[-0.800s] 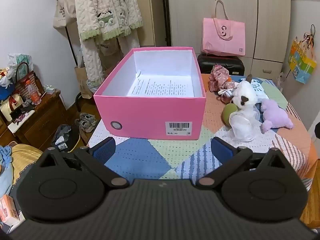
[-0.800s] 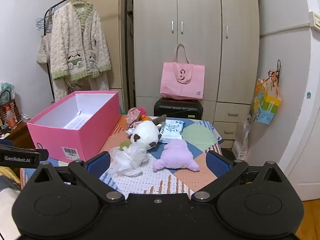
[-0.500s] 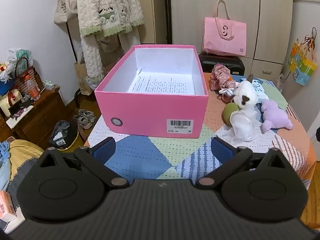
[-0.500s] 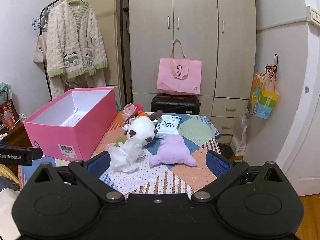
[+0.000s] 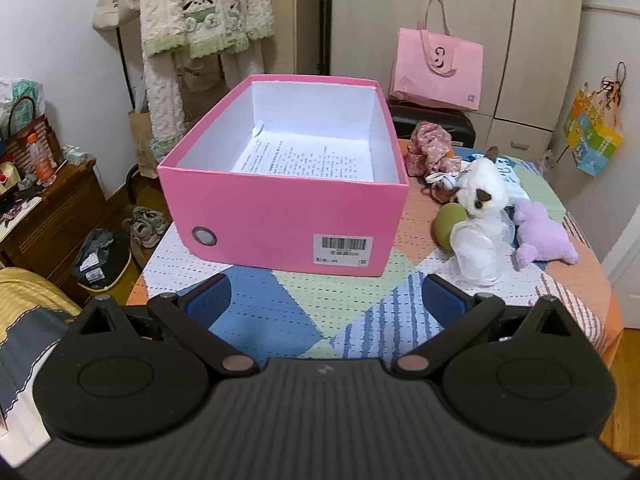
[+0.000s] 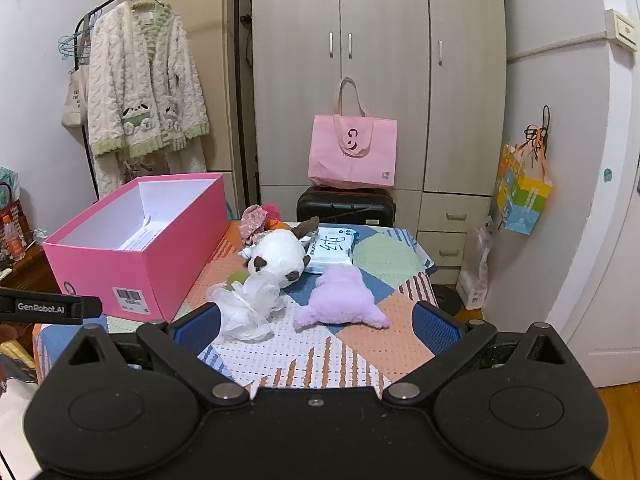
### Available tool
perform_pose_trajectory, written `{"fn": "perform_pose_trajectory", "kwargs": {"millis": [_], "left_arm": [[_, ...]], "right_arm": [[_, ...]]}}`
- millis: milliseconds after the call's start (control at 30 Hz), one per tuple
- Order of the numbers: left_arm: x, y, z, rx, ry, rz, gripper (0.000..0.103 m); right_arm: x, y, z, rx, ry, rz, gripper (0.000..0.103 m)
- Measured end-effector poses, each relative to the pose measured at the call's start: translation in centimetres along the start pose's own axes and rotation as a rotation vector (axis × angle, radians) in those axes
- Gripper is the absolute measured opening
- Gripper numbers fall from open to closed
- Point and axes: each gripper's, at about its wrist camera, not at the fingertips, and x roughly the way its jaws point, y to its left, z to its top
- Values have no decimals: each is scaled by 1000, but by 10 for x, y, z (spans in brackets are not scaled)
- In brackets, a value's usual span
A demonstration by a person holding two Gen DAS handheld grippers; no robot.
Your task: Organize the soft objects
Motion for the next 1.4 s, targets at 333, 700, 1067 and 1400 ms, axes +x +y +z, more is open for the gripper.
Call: {"fn": "perform_pose_trajectory", "kwargs": {"millis": [333, 700, 1067, 1400], "left_arm": [[-12, -6, -7, -10, -48, -60, 102], [-13, -10, -14, 60, -93, 113, 103], [-18, -7, -15, 61, -109, 49, 103], [-28, -2, -16, 51, -127, 40, 103]], "right_arm": [[0, -1, -2, 29, -2, 10, 103], [3, -5, -6, 33, 4, 14, 103], [11, -2, -11, 14, 27, -4, 103], [-1, -6, -15, 11, -3, -7, 103]]}}
